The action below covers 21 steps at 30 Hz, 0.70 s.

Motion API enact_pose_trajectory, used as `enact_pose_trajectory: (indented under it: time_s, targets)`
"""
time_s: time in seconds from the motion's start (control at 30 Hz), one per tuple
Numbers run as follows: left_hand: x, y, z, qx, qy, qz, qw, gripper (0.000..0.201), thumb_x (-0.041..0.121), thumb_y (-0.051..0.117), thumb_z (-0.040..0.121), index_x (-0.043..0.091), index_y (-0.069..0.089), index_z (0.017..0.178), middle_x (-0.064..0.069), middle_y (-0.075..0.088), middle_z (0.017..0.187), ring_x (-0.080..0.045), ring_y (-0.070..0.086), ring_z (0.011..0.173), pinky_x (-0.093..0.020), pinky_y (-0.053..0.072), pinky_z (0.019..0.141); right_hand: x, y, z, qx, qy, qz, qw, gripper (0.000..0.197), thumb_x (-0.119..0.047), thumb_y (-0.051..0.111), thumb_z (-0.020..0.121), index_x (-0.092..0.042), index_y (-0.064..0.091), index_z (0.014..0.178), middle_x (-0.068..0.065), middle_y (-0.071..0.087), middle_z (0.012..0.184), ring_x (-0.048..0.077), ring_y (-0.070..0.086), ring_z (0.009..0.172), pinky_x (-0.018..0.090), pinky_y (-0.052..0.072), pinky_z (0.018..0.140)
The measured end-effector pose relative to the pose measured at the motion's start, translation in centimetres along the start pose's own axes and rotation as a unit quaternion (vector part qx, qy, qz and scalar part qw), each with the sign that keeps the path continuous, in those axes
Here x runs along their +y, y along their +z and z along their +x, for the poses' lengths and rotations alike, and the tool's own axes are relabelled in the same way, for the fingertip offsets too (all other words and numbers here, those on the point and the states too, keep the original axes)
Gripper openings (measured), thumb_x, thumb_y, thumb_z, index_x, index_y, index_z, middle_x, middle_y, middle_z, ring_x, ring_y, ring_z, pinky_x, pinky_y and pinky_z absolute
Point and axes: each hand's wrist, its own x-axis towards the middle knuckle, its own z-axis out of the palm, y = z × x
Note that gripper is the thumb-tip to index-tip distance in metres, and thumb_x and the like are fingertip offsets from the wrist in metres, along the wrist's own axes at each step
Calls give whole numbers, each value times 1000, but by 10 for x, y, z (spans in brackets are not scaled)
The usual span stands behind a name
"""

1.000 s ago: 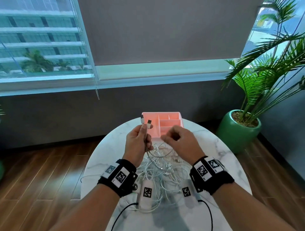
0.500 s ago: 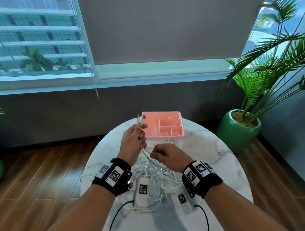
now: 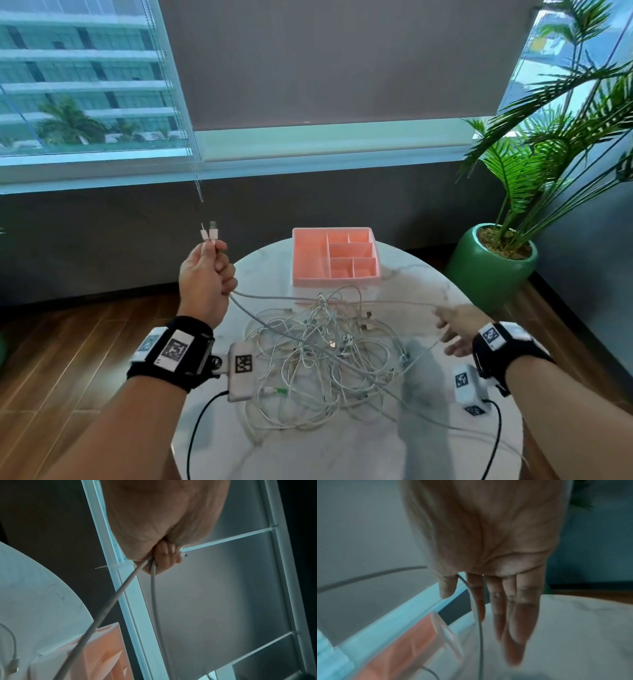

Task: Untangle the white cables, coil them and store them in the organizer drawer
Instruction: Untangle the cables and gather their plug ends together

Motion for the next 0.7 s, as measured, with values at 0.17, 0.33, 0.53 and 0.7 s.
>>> enact_pose_trajectory:
  time_s: [0.17,0.33,0.53,0.7]
  targets:
    - [-21,26,-20,-48,41,124,990,30,23,36,111,16,57,91,5,37,60,-8,28,46,-21,24,40,-89,-23,-38,34,-62,181,981,54,-54,52,97,-7,57,71,16,62,53,21,53,35,21,42,42]
    - [-31,56,-38,-106,21,141,984,28,20,36,111,14,54,90,4,33,60,-10,29,47,-22,25,41,-176,-59,-97,8,-214,351,912,37,-48,74,84,-19,55,73,-1,53,53,13,43,43,21,34,39]
    - [-33,86,-51,-202,16,116,972,16,23,49,107,11,48,96,9,31,58,-8,27,46,-21,27,41,-221,-40,-148,-96,-393,329,853,19,-16,66,94,-13,58,77,8,58,61,18,50,47,26,48,48]
    - [-32,109,-62,-237,-17,55,970,39,42,61,98,4,55,102,5,24,60,-7,24,44,-19,24,39,-211,9,-139,-66,-450,102,885,13,-17,70,91,-9,65,82,18,67,73,22,62,61,31,52,57]
